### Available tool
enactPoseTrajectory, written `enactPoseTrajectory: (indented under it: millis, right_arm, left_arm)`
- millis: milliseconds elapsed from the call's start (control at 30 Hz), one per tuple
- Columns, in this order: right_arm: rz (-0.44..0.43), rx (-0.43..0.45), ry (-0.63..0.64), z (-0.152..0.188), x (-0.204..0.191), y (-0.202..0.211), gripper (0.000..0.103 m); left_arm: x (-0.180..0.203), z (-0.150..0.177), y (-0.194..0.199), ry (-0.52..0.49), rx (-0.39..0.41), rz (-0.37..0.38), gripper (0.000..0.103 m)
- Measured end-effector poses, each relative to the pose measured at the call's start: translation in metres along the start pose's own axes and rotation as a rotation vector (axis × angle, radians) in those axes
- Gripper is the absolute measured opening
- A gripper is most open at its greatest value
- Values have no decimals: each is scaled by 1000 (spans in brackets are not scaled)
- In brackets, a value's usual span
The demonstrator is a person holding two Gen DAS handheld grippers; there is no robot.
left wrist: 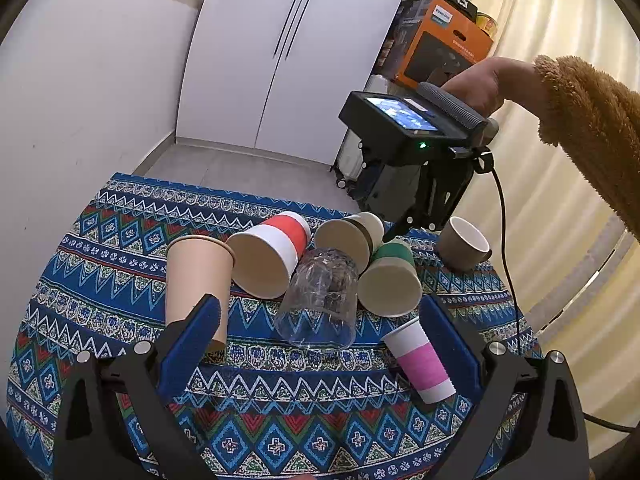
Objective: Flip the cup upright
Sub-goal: 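Move the right tool over the cups and lower it toward the black-banded cup, then grasp the black-banded white cup with the right gripper and lift it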
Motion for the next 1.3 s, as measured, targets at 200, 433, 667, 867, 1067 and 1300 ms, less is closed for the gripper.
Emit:
enactPoseTrajectory:
  millis: [200,433,667,867,1067,1300]
  right_arm:
    - [-11,8,14,-8,-2,-10,68]
    - [-35,-7,7,-11,-7,-31,69]
    - [-57,-7,7,-15,-5,-54,69]
    - [-48,-1,-4,-20,-5,-54,68]
    - [0,13,-30,-19,-4,-35,67]
    - [33,54,-114,-11,-7,6,66]
  left_arm:
    - [-4,-1,-2,9,0,-3,97]
    - [-8,-1,4,20,11,-16,97]
    - [-8,-2,2,16,7,-27,97]
    - [-6,-2,1,15,5,-26,97]
    - [-4,-2,4,10,15,-25,97]
    - [-4,-4,15,16,40,-20,97]
Point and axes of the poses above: each gripper's, at about its wrist camera, not at the fingertips, and y roughly against the way its jaws point, x to its right, z to its underside, the point moved 1 cm from there along -y, roughly the way its jaws point, and after that the axes turned 5 degrees about -x, right-handed, at the moved point
